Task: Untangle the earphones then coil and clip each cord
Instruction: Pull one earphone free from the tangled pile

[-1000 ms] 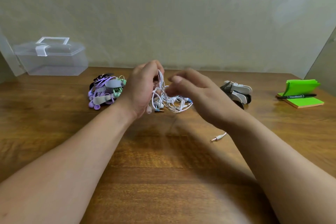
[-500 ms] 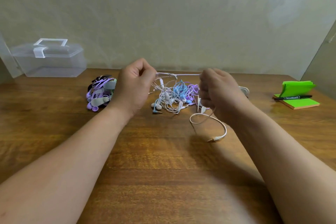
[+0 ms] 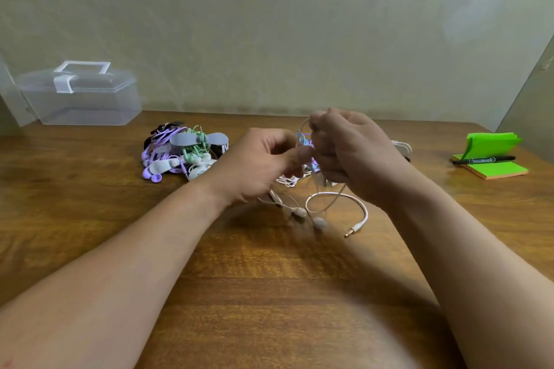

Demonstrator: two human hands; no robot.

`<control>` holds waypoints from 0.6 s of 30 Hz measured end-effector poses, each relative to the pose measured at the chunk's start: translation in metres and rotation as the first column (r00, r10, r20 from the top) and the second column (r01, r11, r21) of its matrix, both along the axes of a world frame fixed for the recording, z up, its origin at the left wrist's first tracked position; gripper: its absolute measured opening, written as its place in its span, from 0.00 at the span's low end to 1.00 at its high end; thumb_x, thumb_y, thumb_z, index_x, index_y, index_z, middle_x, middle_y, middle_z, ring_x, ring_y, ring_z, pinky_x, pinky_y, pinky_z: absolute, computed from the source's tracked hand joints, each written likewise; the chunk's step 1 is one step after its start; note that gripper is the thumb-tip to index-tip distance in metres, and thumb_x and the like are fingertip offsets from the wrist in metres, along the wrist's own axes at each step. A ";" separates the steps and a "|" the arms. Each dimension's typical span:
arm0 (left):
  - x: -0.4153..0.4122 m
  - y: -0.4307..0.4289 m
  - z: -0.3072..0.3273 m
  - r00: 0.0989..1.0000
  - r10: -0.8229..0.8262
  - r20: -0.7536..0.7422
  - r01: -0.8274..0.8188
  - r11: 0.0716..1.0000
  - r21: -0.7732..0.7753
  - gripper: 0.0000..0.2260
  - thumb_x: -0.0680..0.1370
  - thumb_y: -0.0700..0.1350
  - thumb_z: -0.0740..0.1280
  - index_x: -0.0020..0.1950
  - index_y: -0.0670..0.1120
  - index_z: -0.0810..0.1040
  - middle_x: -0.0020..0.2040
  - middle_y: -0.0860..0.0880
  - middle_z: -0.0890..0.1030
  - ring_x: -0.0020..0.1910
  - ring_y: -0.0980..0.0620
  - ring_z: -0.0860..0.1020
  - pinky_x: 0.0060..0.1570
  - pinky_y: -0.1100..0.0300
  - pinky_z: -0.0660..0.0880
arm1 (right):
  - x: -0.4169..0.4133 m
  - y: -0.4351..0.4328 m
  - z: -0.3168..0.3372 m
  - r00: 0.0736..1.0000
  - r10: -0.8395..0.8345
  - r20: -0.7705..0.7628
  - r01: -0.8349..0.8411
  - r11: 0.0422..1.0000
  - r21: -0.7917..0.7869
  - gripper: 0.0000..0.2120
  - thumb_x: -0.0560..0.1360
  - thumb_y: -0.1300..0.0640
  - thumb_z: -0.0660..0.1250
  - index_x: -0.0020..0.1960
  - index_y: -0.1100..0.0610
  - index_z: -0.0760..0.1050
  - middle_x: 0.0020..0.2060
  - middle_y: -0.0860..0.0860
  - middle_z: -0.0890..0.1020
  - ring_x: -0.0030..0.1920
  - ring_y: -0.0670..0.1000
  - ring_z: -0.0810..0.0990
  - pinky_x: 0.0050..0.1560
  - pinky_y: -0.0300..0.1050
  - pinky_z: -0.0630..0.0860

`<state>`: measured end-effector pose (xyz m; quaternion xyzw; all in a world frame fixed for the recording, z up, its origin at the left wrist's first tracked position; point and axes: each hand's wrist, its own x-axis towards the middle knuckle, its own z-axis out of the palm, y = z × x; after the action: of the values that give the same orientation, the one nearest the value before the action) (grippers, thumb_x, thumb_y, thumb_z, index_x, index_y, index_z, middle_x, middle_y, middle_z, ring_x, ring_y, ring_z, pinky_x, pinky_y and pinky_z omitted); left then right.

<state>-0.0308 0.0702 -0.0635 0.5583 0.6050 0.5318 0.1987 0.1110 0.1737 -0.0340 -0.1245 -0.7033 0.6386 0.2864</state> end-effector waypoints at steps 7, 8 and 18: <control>-0.008 0.000 0.002 0.997 0.045 -0.068 -0.048 0.998 -0.049 0.04 0.81 0.38 0.71 0.55 0.42 0.82 0.43 0.51 0.82 0.40 0.59 0.77 0.42 0.66 0.74 | 0.000 0.015 0.000 0.985 -0.154 -0.074 0.145 0.983 -0.113 0.18 0.85 0.59 0.58 0.37 0.52 0.62 0.27 0.48 0.59 0.26 0.48 0.54 0.24 0.36 0.55; -0.010 0.000 0.002 0.995 0.069 -0.075 -0.072 0.997 -0.037 0.04 0.81 0.37 0.71 0.54 0.43 0.81 0.43 0.52 0.82 0.40 0.60 0.78 0.42 0.66 0.74 | 0.000 0.017 0.000 0.981 -0.172 -0.084 0.161 0.978 -0.132 0.18 0.85 0.59 0.57 0.37 0.52 0.62 0.26 0.47 0.59 0.25 0.48 0.54 0.25 0.36 0.55; -0.021 -0.009 0.013 0.971 -0.143 0.191 0.108 0.978 0.179 0.06 0.77 0.39 0.71 0.47 0.50 0.84 0.44 0.45 0.81 0.44 0.50 0.76 0.48 0.60 0.74 | 0.001 0.051 -0.023 0.861 -0.466 0.204 0.382 0.857 0.347 0.14 0.84 0.50 0.64 0.44 0.57 0.77 0.28 0.49 0.72 0.27 0.51 0.68 0.31 0.45 0.65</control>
<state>-0.0521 0.0616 -0.0505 0.5532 0.4982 0.6211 0.2450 0.1120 0.2245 -0.0568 -0.3230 -0.7782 0.4227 0.3338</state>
